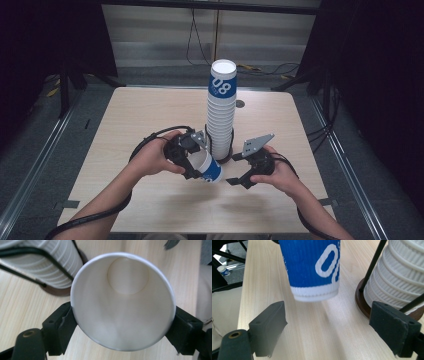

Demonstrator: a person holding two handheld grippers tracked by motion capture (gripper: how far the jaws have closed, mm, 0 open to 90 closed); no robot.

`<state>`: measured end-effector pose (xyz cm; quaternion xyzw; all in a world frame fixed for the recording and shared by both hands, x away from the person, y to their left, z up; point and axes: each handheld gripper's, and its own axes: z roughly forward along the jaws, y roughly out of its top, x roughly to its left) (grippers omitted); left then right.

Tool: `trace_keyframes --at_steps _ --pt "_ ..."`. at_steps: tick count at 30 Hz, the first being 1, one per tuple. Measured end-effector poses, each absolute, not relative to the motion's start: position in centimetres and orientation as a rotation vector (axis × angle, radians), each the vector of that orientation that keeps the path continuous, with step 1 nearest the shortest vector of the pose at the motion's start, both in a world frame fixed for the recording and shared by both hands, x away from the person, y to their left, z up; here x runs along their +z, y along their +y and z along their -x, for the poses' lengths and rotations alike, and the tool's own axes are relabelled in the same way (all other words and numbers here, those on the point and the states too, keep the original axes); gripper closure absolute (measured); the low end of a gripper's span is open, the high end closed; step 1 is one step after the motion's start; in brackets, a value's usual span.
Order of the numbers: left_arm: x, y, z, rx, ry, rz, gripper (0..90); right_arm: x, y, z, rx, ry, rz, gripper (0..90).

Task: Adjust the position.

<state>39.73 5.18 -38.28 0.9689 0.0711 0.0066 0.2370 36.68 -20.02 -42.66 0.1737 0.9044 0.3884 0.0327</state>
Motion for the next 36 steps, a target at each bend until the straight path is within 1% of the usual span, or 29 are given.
trace_keyframes --at_steps 13,14,17,19,27,33,36 --pt "-38.8 5.2 -40.1 0.048 0.242 -2.782 17.5 -42.9 -20.1 -36.7 1.146 2.791 -0.532 13.1" --pt "-38.8 5.2 -40.2 0.03 0.253 -2.798 17.4 -42.9 -20.0 -36.7 1.144 2.793 -0.533 13.1" --pt "-39.0 5.2 -40.2 0.025 0.262 -2.803 17.2 -43.0 -20.1 -36.6 1.14 2.793 -0.53 13.1" --pt "-39.2 5.2 -40.3 0.045 0.274 -2.803 16.9 -43.0 -20.1 -36.6 1.132 2.794 -0.53 13.1" --pt "-39.5 4.8 -40.1 0.051 0.249 -2.881 16.5 -43.3 -20.0 -36.4 1.143 2.794 -0.531 13.1" --pt "-40.0 4.5 -39.9 0.061 0.251 -2.887 15.5 -43.9 -19.6 -36.2 1.149 2.801 -0.536 13.1" --pt "-40.3 4.3 -39.9 0.034 0.27 -2.88 15.1 -44.3 -19.4 -36.1 1.159 2.796 -0.537 13.1"
